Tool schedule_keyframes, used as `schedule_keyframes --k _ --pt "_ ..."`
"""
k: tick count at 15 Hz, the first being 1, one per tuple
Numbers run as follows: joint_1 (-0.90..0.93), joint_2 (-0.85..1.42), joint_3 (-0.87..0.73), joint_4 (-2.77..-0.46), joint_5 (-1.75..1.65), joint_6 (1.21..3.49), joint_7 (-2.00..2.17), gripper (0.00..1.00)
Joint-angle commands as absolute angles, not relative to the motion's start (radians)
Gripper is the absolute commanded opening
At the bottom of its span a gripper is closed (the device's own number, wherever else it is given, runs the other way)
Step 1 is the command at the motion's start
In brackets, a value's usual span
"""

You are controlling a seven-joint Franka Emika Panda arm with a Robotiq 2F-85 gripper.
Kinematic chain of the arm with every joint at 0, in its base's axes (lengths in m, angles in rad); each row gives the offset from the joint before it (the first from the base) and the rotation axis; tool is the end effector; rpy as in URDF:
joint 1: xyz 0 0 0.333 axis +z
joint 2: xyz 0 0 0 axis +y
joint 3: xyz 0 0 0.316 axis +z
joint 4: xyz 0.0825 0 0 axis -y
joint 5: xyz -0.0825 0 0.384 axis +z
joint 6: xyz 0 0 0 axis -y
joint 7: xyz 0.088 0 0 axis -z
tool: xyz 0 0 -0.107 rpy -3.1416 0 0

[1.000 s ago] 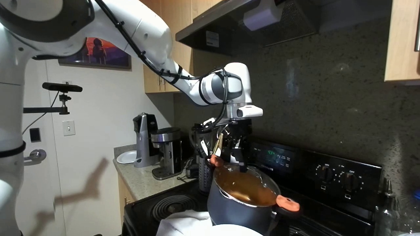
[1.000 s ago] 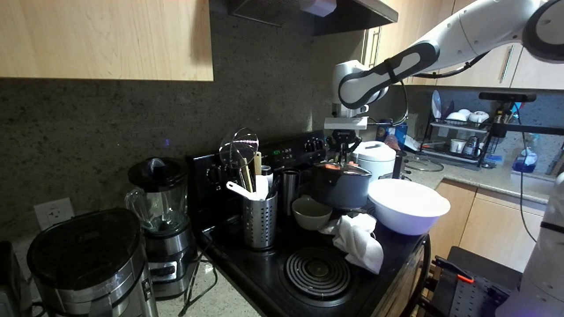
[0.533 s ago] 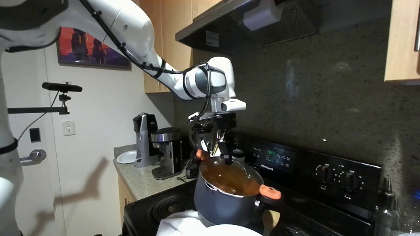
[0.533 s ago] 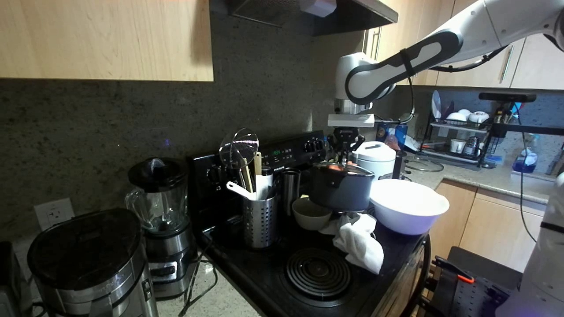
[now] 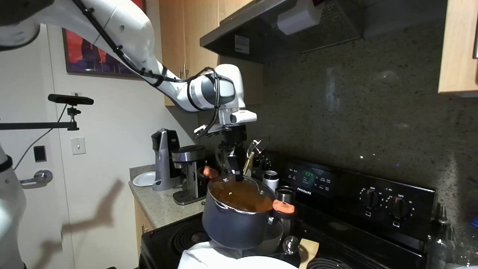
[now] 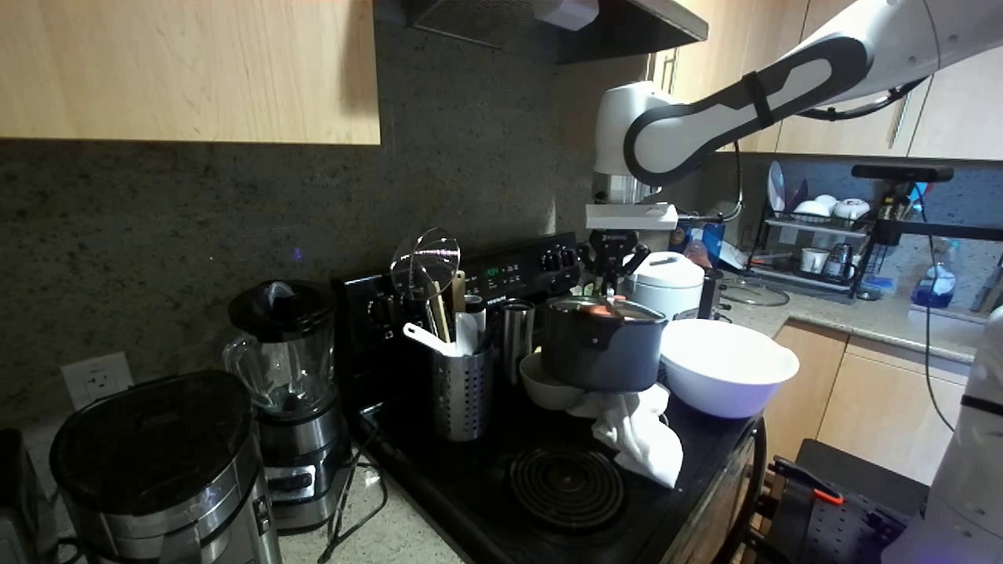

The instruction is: Move the pot to the left

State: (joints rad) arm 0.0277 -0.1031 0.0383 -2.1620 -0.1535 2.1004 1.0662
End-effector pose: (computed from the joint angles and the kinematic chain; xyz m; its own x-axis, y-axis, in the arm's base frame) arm 0.5193 0.0273 0.4458 0.5977 -0.7896 0.1390 -0.7998 -0.5991 0.0358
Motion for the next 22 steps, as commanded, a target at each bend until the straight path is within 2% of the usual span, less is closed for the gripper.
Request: schedule_keyframes --k 1,22 --pt "0.037 -0.194 0.067 -2.209 -0.151 2.118 1.043 0.04" --pt "0.139 -0.210 0.185 -2.336 0.010 2.220 0.867 0.04"
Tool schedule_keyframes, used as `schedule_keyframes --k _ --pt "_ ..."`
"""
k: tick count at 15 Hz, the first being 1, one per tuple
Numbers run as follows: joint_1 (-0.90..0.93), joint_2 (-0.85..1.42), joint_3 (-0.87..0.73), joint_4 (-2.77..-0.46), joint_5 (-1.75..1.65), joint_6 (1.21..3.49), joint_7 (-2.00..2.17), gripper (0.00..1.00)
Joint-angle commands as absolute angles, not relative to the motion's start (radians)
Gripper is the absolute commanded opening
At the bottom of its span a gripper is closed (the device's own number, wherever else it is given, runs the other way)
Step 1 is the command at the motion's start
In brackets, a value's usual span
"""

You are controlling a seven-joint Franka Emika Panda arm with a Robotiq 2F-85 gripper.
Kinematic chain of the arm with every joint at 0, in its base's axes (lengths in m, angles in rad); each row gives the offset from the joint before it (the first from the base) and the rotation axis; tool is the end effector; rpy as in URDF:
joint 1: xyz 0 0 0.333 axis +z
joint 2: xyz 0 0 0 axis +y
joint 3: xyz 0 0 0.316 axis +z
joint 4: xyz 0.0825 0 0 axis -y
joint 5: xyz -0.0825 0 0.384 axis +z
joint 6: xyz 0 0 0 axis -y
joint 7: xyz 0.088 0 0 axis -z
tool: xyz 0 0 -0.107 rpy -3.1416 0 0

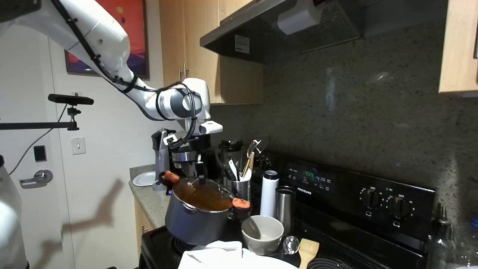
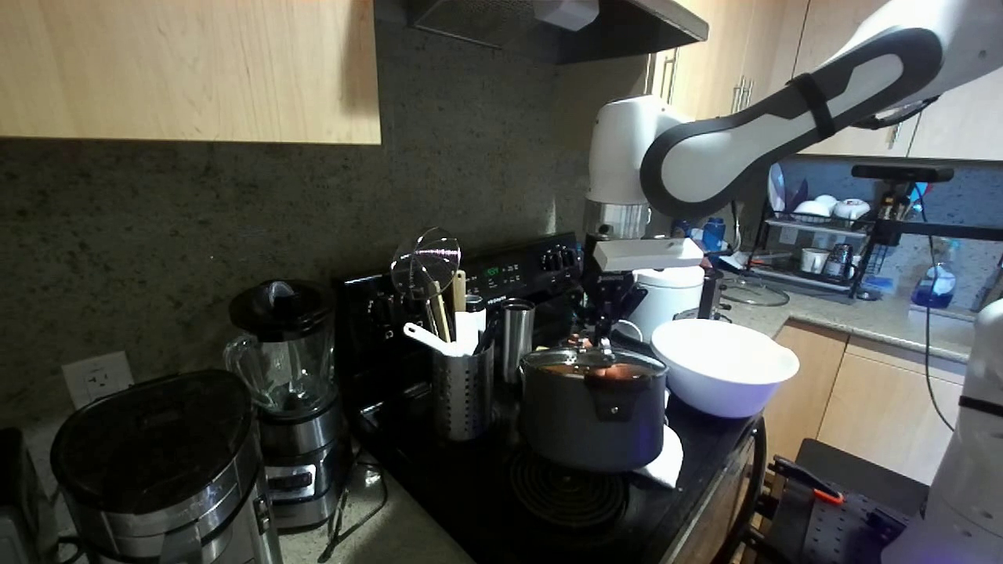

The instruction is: Move the pot to the left

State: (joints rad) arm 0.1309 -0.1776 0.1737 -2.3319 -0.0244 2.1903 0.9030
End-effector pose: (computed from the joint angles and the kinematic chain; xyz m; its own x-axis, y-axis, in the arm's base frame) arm 0.4610 0.1451 0.4109 0.8313 -0.5525 0.0602 -0.5538 -0.8326 0.0057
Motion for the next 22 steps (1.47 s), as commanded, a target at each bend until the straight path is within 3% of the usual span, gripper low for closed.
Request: schedule_keyframes --k 1,14,22 --pt "0.143 -0.207 0.189 -2.339 0.013 2.227 0.863 0.04" --pt "0.152 -0.137 0.235 -2.416 -0.061 2.481 0.932 0.04" --pt "0.139 -0.133 0.239 -2.445 -0.288 2.582 1.120 0.04"
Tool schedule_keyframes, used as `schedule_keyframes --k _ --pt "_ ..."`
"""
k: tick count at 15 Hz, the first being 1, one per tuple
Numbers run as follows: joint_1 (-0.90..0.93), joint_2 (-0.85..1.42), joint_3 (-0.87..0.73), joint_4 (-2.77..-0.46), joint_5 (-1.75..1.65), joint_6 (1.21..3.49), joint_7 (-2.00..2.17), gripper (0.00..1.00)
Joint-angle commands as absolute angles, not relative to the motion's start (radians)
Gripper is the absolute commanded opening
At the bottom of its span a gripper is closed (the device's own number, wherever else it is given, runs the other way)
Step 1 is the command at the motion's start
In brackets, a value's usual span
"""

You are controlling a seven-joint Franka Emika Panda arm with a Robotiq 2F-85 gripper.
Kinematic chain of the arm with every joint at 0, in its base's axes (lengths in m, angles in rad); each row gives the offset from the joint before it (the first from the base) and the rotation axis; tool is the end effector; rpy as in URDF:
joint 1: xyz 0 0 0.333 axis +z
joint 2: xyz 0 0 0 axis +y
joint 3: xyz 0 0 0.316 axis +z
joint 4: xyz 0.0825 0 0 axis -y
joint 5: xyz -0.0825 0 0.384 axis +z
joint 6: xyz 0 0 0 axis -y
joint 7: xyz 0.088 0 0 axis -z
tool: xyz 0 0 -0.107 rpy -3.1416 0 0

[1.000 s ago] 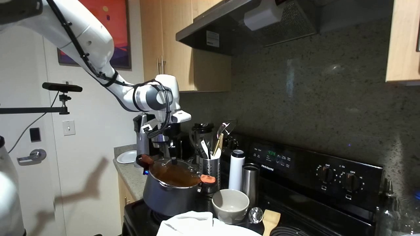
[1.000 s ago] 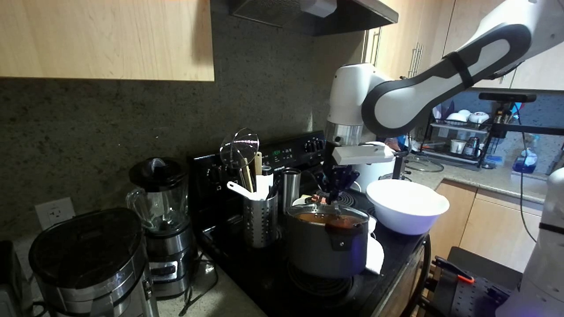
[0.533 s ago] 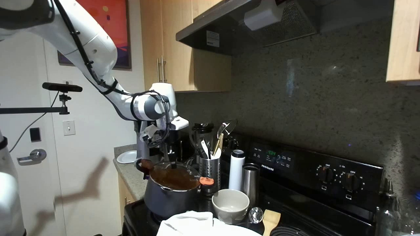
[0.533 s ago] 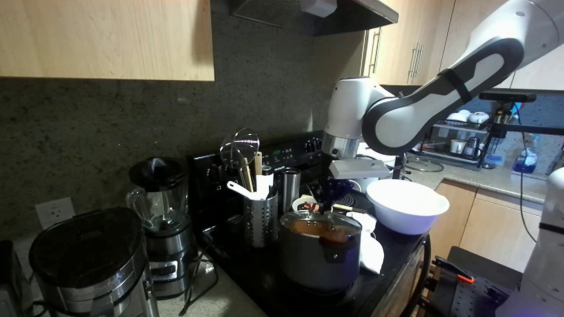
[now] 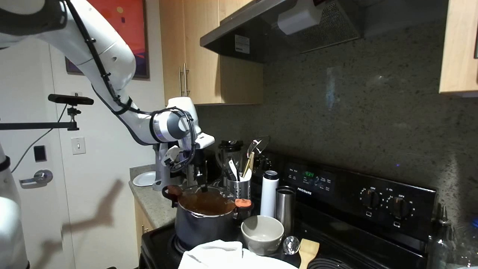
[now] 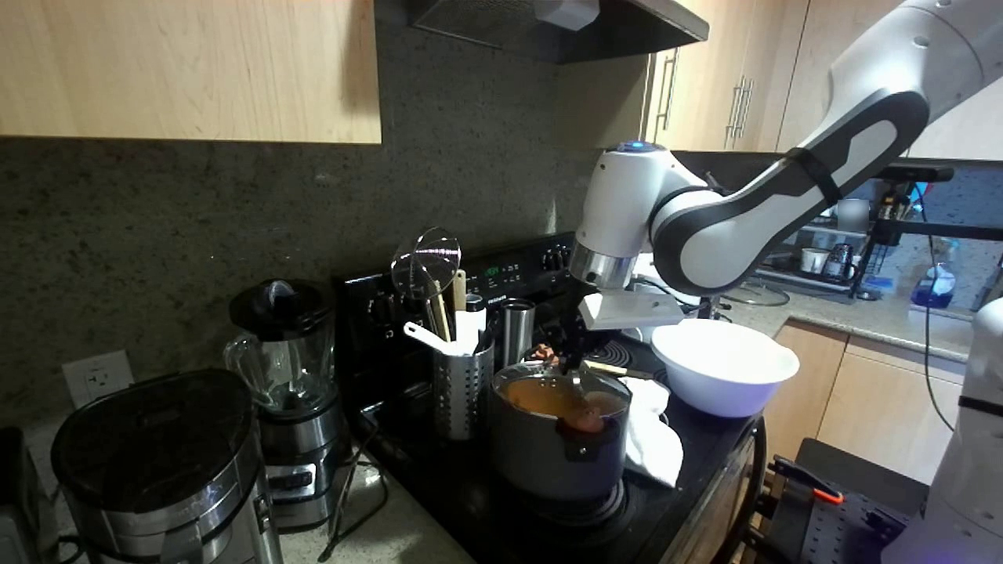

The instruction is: Move the pot to the left

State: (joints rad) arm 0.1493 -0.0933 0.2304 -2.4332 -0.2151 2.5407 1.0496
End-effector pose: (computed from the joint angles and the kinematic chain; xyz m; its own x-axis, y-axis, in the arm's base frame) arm 0.4573 0.1854 0.3588 0.8464 -0.4754 0.2401 -0.4735 -0.8781 -0.0693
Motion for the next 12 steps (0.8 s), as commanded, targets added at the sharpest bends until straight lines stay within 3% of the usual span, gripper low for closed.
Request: schedule_keyframes --k 1,7,8,9,12 --pt "0.141 -0.131 0.239 -2.448 -0.314 2.583 1.140 0.04" --pt "0.149 -0.119 0.239 -2.480 -0.428 2.586 1.231 0.06" --pt "0.152 -0.117 0.240 -2.481 -0.426 2.586 1.228 0.40" --pt "0.154 -0.114 0.239 -2.482 -0.424 2.588 1.232 0.41" --pt "0.158 -0.117 0.241 -2.476 -0.405 2.596 1.215 0.61"
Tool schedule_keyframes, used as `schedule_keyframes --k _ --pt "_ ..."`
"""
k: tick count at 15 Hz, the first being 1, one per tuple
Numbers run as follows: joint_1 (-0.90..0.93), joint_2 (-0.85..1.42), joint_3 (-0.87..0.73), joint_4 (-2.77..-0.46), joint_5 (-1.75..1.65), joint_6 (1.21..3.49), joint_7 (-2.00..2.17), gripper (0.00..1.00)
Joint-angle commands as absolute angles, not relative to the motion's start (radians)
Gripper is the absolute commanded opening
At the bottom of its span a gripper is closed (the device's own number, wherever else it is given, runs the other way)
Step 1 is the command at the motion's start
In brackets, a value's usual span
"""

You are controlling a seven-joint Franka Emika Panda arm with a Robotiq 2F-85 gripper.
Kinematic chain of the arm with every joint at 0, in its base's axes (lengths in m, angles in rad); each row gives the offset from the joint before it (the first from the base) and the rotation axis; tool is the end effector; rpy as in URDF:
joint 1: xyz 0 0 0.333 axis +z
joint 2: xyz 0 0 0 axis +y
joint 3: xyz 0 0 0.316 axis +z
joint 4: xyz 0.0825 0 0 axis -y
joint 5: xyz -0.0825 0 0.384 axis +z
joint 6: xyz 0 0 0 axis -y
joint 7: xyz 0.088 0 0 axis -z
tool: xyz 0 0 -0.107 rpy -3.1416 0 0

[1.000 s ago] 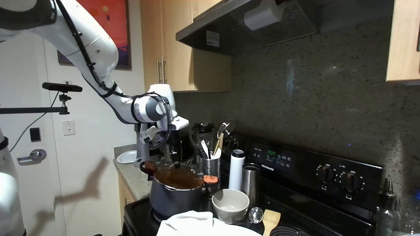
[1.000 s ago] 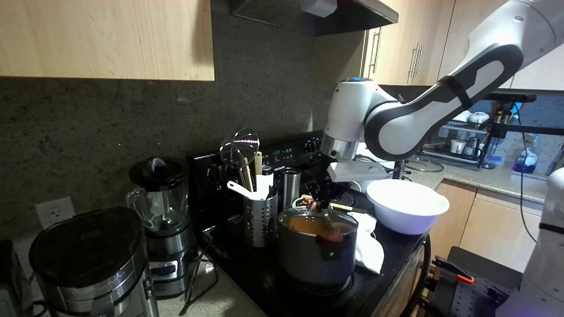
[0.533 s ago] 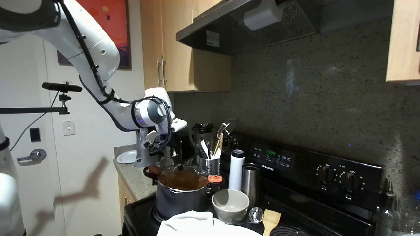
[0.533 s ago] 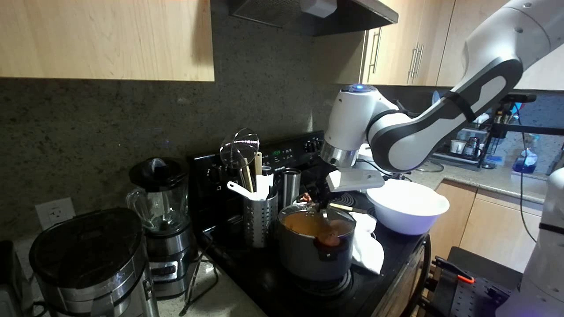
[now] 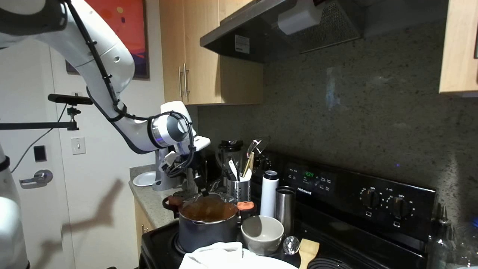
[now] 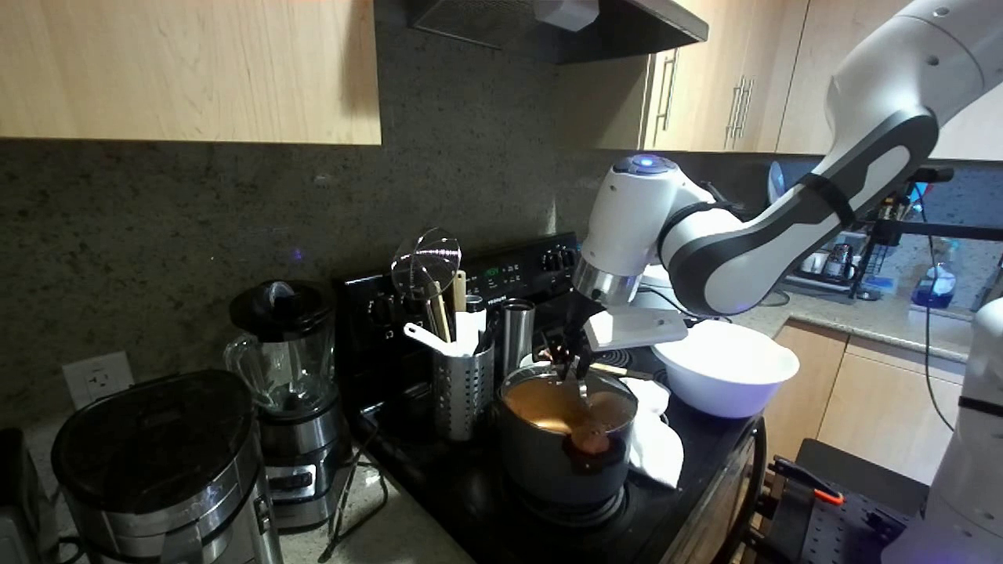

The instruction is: Move the pot to the left

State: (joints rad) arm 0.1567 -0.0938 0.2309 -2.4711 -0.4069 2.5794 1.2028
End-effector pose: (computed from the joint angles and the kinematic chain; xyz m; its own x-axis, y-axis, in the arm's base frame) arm 0.4461 0.1893 0.3457 0.8325 -0.4488 0.3248 -0.4657 -0.8845 -0.0285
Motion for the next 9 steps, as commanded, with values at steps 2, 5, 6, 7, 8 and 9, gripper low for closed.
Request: schedule_keyframes --k 2,5,6,7,8,9 --pt "0.162 -0.114 0.240 -2.468 -0.377 2.593 1.192 0.76" --pt "0.166 -0.108 0.230 -2.444 -0.313 2.567 1.152 0.99" --pt "0.164 -0.105 0.226 -2.432 -0.287 2.556 1.134 1.00" --pt "0.161 -0.105 0.221 -2.419 -0.260 2.543 1.112 1.00" --pt "0.159 -0.105 0.216 -2.407 -0.235 2.532 1.090 1.00" --pt "0.154 -0.108 0.207 -2.394 -0.209 2.514 1.065 1.00"
